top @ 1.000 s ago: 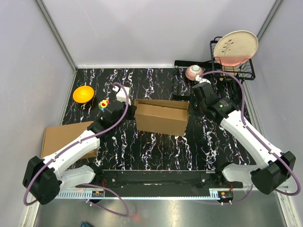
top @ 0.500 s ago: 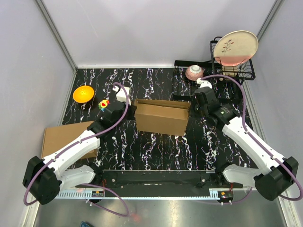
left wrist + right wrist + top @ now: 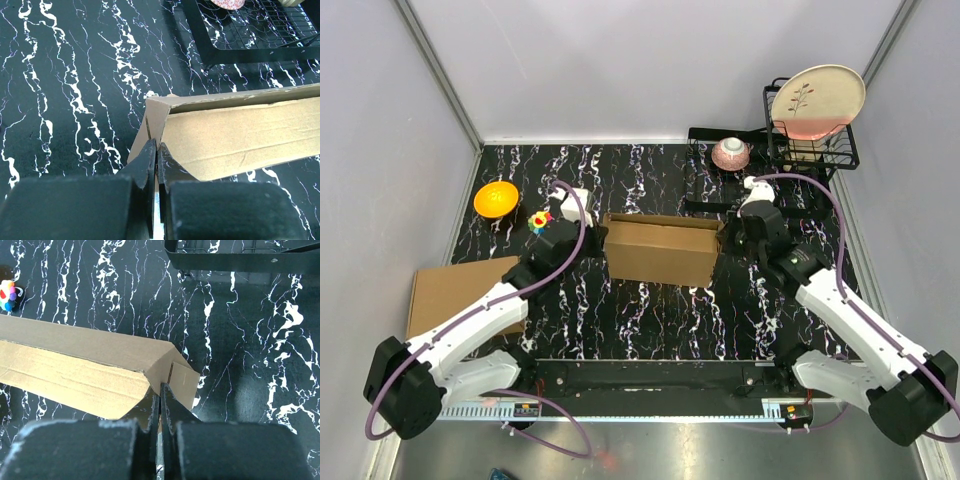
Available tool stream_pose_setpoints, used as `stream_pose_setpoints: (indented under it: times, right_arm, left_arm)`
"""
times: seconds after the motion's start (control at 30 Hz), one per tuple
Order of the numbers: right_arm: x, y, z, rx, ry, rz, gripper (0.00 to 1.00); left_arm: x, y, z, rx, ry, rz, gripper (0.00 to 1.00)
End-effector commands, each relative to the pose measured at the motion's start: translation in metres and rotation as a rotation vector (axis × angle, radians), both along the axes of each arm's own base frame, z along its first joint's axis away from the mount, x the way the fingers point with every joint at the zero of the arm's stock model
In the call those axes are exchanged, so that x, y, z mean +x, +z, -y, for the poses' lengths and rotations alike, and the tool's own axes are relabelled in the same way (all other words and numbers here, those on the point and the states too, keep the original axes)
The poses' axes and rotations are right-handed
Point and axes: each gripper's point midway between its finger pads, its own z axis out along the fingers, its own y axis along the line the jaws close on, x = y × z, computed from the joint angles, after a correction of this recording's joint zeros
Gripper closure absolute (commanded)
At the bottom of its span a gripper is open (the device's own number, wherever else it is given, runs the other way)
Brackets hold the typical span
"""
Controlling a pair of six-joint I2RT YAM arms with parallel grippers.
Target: Fold the paper box
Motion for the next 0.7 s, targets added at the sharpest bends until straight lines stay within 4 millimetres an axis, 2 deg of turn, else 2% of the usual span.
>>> stream_pose_setpoints:
  times: [0.0,0.17,0.3,0.43,0.67]
  right_arm:
    - [-0.041,-0.055,0.003,-0.042,0.056,-0.208,0.97]
    - [-0.043,-0.035,0.004,-0.006,0.053,-0.155,0.85]
    - [-0.043,-0.022,0.005,0.004,0.048,-0.136,0.70]
    - [-0.040,-0.005,0.008,0.020,0.028,-0.087,0.67]
    - [-0.030,0.037,0.007,0.036,0.031,0.009,0.63]
  left_arm:
    - [-0.024,-0.047,-0.008,0.084,-0.009,-0.137,1.00]
    - [-0.023,-0.047,-0.009,0.107,-0.005,-0.131,1.00]
    - [-0.024,-0.050,-0.008,0.119,-0.003,-0.137,1.00]
    - [-0.025,-0.050,-0.006,0.134,-0.009,-0.133,1.00]
    - [-0.024,-0.049,-0.006,0.154,-0.007,-0.129,1.00]
